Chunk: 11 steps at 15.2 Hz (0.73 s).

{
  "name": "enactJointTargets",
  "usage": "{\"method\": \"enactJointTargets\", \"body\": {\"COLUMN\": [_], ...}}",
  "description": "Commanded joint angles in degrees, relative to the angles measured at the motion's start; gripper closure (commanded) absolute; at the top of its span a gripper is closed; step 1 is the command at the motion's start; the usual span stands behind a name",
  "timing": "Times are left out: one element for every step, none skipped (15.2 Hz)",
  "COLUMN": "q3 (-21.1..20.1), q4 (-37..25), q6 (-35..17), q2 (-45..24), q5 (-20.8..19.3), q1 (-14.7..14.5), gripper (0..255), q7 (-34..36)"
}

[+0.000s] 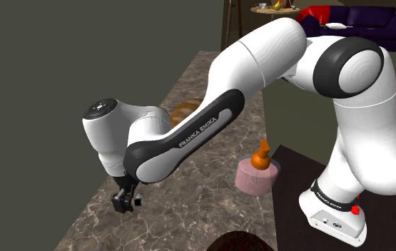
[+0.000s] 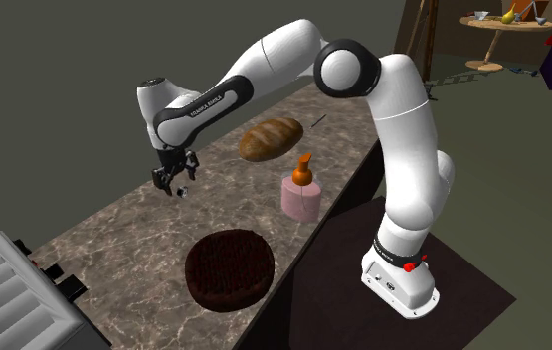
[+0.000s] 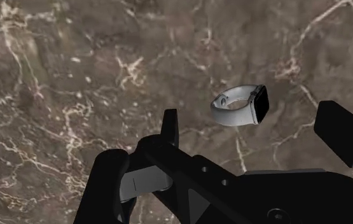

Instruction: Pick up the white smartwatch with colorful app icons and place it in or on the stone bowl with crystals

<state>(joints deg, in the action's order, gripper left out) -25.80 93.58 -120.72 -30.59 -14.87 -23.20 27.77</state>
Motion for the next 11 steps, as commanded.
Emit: {"method": "enactJointTargets", "body": {"q3": [0.25,0.37,0.44,0.44,0.44,0.44,0.44,0.44,0.44,0.44,0.44], "q4": [0.50,0.73,0.85,0.86,0.85,0.85,0.85,0.85,0.85,0.85,0.85], "q6": [-1.25,-1.82,-2.15,-2.15,-2.15,-2.15,-2.15,-2.15,-2.15,-2.14,-2.14], "q2": [-0.78,-1.15,-1.37,-1.37,-1.37,-1.37,-1.37,-1.37,-1.37,-1.37,-1.37], "q5": [-0.43,-0.62,-0.74,-0.73,-0.74,-0.74,-0.74,-0.74,-0.74,-0.73,-0.73], "q1": [-0.17,-0.24,-0.28,-0.28,-0.28,-0.28,-0.28,-0.28,-0.28,-0.28,-0.28], "gripper": [0,0,0,0,0,0,0,0,0,0,255], "q7": [0.29,0.41,0.47,0.47,0.47,0.47,0.47,0.47,0.47,0.47,0.47]}}
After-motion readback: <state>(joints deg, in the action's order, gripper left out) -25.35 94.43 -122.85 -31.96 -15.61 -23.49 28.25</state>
